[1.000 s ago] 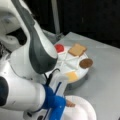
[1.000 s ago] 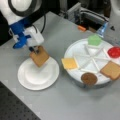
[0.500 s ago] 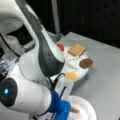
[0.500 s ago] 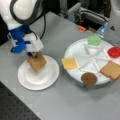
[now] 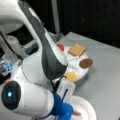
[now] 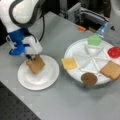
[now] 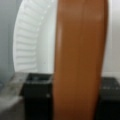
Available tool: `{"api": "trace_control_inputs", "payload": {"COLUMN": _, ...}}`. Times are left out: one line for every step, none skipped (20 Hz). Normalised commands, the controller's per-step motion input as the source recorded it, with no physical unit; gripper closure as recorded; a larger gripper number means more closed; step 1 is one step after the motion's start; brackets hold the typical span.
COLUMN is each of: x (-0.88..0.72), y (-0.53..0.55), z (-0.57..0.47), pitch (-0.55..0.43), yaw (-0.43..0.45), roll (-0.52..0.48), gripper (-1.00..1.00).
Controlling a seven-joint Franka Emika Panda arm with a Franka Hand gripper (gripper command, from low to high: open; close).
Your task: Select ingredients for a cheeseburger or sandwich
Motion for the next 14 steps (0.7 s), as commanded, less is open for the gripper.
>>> {"api": "trace_control_inputs", "payload": {"x": 0.29, "y": -0.18, "z": -0.03, "pitch": 0.002, "yaw": 0.214, "roll": 0.066, "gripper": 1.0}}
{"api": "trace_control_inputs", "payload": {"x": 0.29, "y": -0.18, "z": -0.03, "pitch": 0.008, "yaw": 0.22, "roll": 0.077, "gripper": 1.0}}
{"api": "trace_control_inputs", "payload": {"x": 0.28, "y": -0.18, "z": -0.02, "pitch": 0.011, "yaw": 0.218, "roll": 0.082, "gripper": 1.0}}
{"api": "trace_control_inputs", "payload": {"x": 0.28, "y": -0.18, "z": -0.02, "pitch": 0.013, "yaw": 0.222, "roll": 0.093, "gripper": 1.0}}
{"api": "trace_control_inputs", "payload": {"x": 0.29, "y": -0.18, "z": -0.02, "pitch": 0.01, "yaw": 0.22, "roll": 0.107, "gripper": 1.0}}
{"api": "trace_control_inputs", "payload": {"x": 0.28, "y": -0.18, "z": -0.03, "pitch": 0.005, "yaw": 0.219, "roll": 0.124, "gripper": 1.0}}
{"api": "trace_control_inputs", "payload": {"x": 0.27, "y": -0.18, "z": -0.03, "pitch": 0.008, "yaw": 0.216, "roll": 0.133, "gripper": 1.0}}
{"api": "trace_control_inputs", "payload": {"x": 0.27, "y": -0.18, "z": -0.02, "pitch": 0.011, "yaw": 0.21, "roll": 0.136, "gripper": 1.0}}
{"api": "trace_control_inputs", "payload": {"x": 0.26, "y": -0.18, "z": -0.02, "pitch": 0.03, "yaw": 0.22, "roll": 0.15, "gripper": 1.0}}
{"api": "trace_control_inputs", "payload": {"x": 0.24, "y": -0.18, "z": -0.02, "pitch": 0.04, "yaw": 0.227, "roll": 0.172, "gripper": 1.0}}
{"api": "trace_control_inputs", "payload": {"x": 0.22, "y": -0.17, "z": -0.01, "pitch": 0.053, "yaw": 0.233, "roll": 0.197, "gripper": 1.0}}
{"api": "trace_control_inputs", "payload": {"x": 0.21, "y": -0.17, "z": -0.01, "pitch": 0.057, "yaw": 0.23, "roll": 0.203, "gripper": 1.0}}
{"api": "trace_control_inputs", "payload": {"x": 0.19, "y": -0.16, "z": -0.02, "pitch": 0.053, "yaw": 0.223, "roll": 0.206, "gripper": 1.0}}
{"api": "trace_control_inputs", "payload": {"x": 0.18, "y": -0.15, "z": -0.03, "pitch": 0.041, "yaw": 0.216, "roll": 0.201, "gripper": 1.0}}
